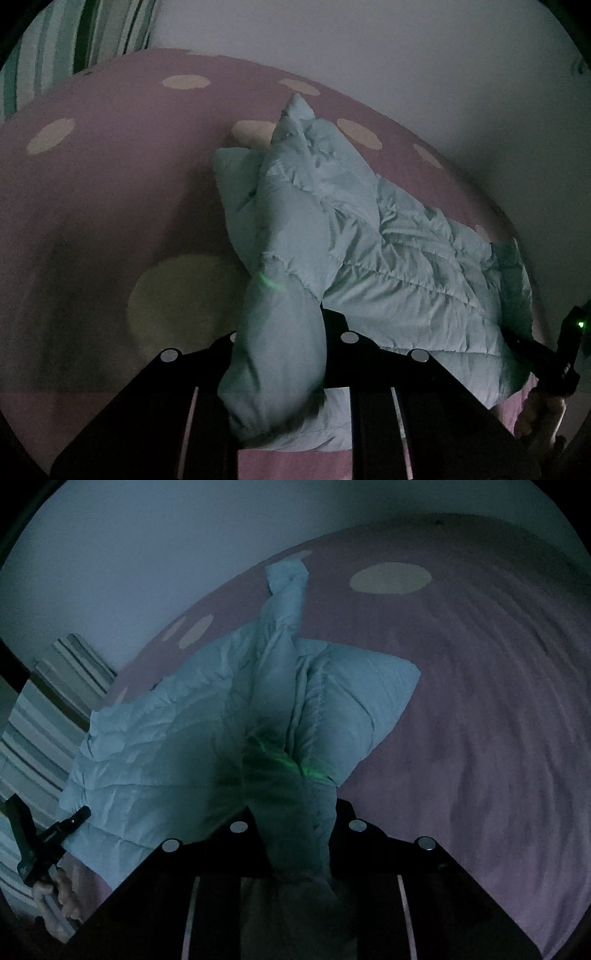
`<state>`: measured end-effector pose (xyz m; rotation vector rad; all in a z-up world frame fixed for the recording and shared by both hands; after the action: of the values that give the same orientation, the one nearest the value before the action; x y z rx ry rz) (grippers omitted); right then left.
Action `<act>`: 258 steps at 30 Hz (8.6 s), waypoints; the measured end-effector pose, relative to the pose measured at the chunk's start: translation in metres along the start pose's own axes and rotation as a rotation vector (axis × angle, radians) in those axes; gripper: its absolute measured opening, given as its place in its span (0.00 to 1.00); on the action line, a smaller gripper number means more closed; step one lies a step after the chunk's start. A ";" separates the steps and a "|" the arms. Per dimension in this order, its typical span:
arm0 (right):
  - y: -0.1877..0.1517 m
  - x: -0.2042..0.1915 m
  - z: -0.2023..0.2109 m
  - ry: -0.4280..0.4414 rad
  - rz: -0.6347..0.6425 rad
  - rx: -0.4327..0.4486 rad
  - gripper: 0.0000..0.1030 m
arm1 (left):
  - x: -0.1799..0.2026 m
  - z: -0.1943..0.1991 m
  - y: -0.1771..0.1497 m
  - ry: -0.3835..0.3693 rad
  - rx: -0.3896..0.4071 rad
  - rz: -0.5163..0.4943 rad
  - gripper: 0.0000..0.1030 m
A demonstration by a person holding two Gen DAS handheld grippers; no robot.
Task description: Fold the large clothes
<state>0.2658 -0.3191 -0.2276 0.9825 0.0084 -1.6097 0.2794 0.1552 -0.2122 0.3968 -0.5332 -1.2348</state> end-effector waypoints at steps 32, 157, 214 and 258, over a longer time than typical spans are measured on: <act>-0.034 -0.033 -0.006 -0.047 0.027 0.001 0.40 | -0.040 0.025 -0.038 0.078 -0.012 0.022 0.27; -0.054 -0.145 -0.057 -0.112 0.272 -0.030 0.44 | 0.096 0.097 0.017 0.004 0.084 -0.184 0.12; -0.016 -0.033 0.086 -0.252 0.086 0.181 0.55 | 0.182 0.126 -0.030 -0.034 0.220 -0.286 0.73; -0.030 0.014 0.022 -0.113 -0.047 0.000 0.10 | 0.190 0.010 -0.065 -0.062 0.023 -0.428 0.75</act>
<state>0.2291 -0.3321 -0.2369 0.8959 -0.0462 -1.7060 0.2675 -0.0454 -0.2088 0.5098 -0.5318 -1.6576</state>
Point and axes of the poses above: each gripper's, at about its wrist camera, not at the fingertips, and z roughly against the way its jaws point, x to its right, y to its top, the point moved 8 cm from there along -z, roughly the way its jaws point, and after that the axes turned 12 degrees about y, right-handed, at the moved point
